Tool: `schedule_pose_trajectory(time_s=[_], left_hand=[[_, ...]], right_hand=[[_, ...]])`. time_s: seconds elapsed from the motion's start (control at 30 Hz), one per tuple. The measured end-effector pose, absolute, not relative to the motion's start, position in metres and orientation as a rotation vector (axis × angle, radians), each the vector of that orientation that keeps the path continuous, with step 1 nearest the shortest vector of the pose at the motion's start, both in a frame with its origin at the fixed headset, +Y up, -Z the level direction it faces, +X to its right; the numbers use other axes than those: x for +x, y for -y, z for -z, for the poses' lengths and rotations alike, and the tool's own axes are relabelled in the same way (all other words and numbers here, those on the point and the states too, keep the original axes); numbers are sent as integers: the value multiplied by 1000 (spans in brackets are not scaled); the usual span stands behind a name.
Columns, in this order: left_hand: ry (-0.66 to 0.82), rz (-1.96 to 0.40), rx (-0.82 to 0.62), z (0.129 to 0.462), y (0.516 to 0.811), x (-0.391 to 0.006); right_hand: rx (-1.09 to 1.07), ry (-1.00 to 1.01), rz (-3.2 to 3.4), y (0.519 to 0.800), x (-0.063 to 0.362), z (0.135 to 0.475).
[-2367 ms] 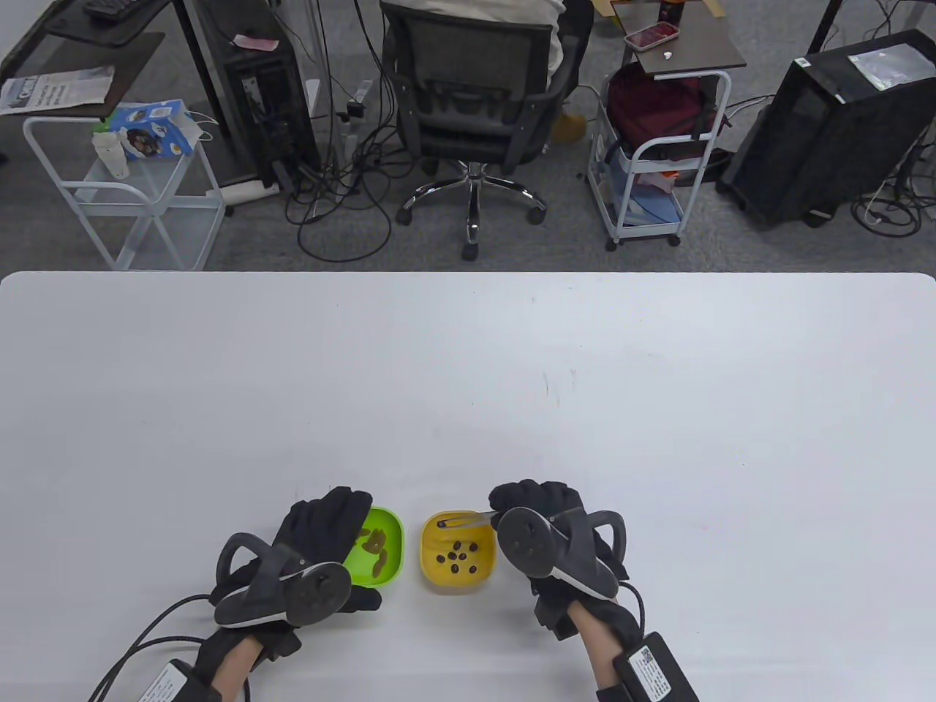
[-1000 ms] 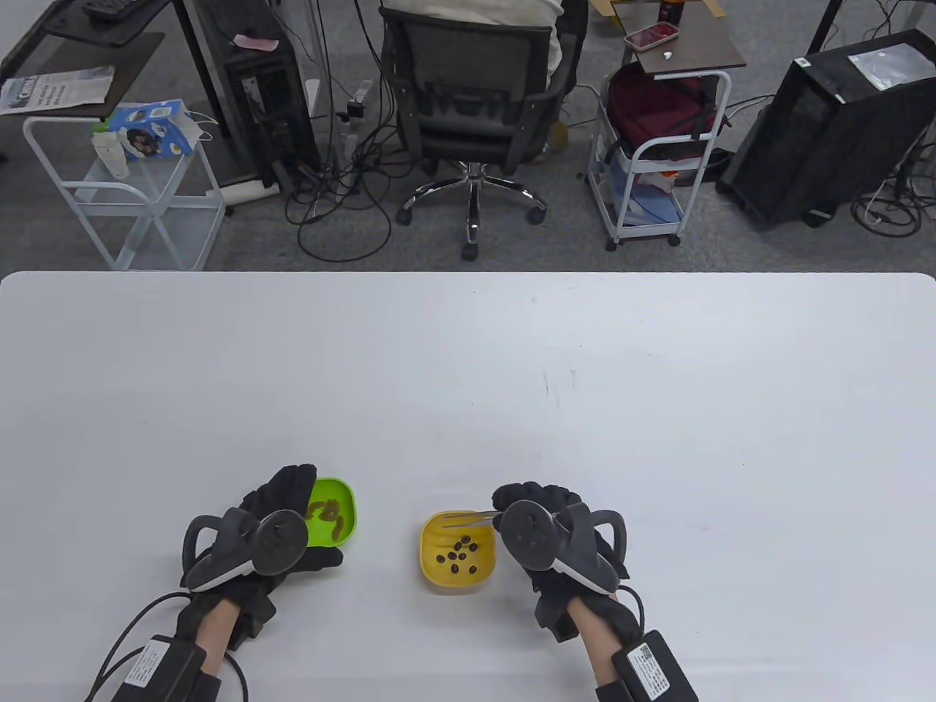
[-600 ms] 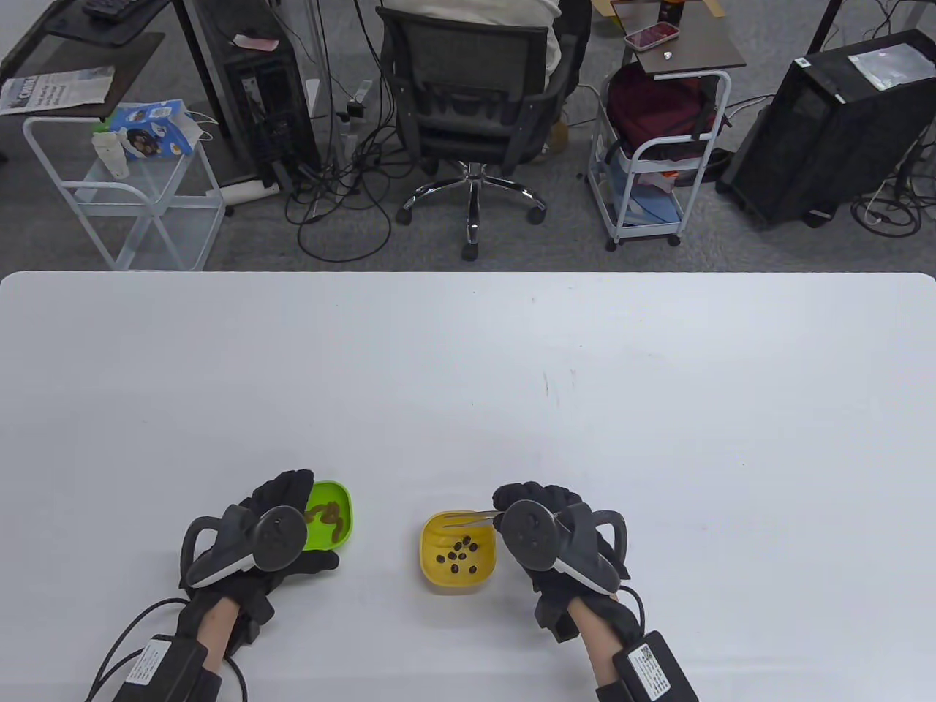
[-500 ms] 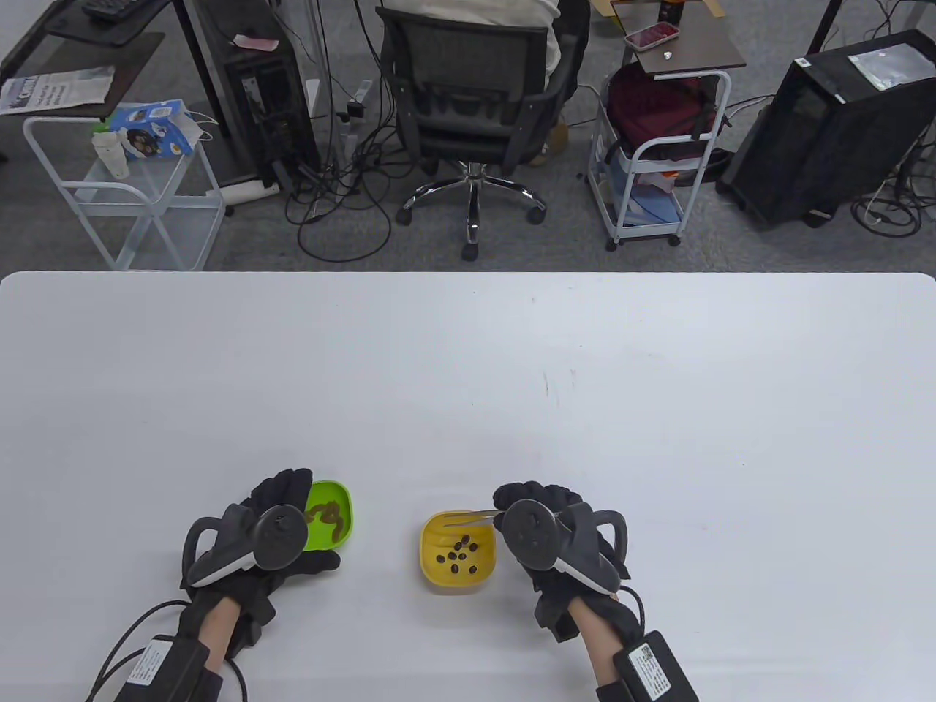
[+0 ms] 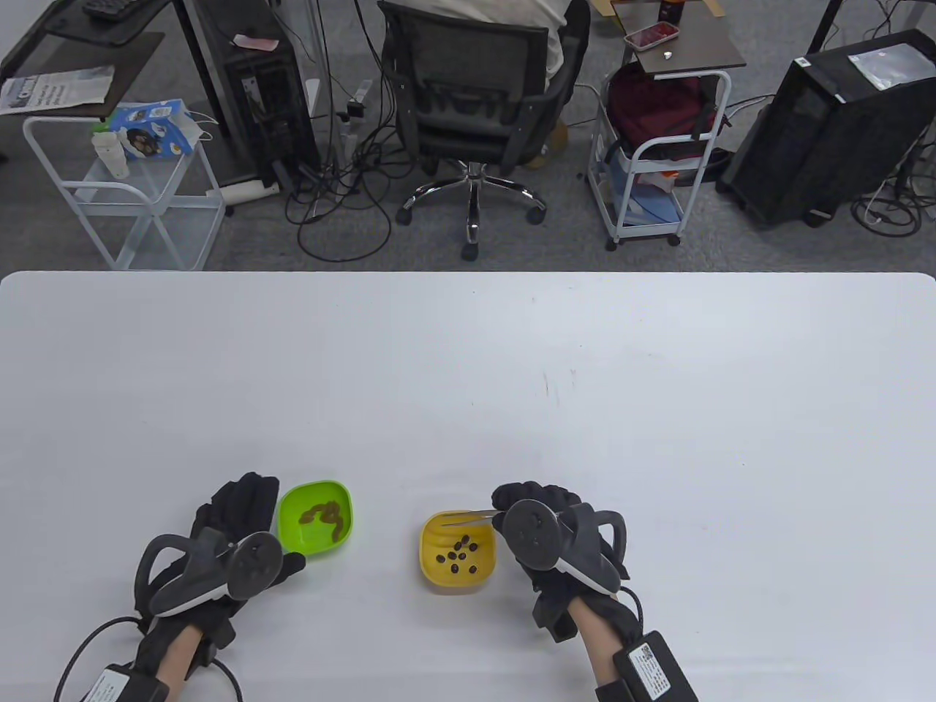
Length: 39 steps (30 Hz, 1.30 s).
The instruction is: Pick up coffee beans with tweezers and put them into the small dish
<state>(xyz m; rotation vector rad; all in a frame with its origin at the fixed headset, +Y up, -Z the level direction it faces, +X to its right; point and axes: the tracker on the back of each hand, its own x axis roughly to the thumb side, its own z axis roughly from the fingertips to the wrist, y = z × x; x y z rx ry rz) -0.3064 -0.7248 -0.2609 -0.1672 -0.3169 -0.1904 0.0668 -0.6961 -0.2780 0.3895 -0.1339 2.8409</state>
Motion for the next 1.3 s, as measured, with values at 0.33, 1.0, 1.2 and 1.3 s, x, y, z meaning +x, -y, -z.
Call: schedule_pose_trajectory(time_s=[0.33, 1.0, 1.2, 1.3], left_hand=[[211, 250, -142, 252, 729, -320], [213, 288, -141, 250, 730, -317], [212, 278, -150, 251, 730, -317], [215, 248, -158, 251, 730, -318]], right_hand=[[383, 154, -2853, 696, 67, 278], [-34, 238, -2899, 702, 136, 296], [-166, 118, -2915, 722, 151, 304], [-196, 65, -2924, 732, 154, 307]])
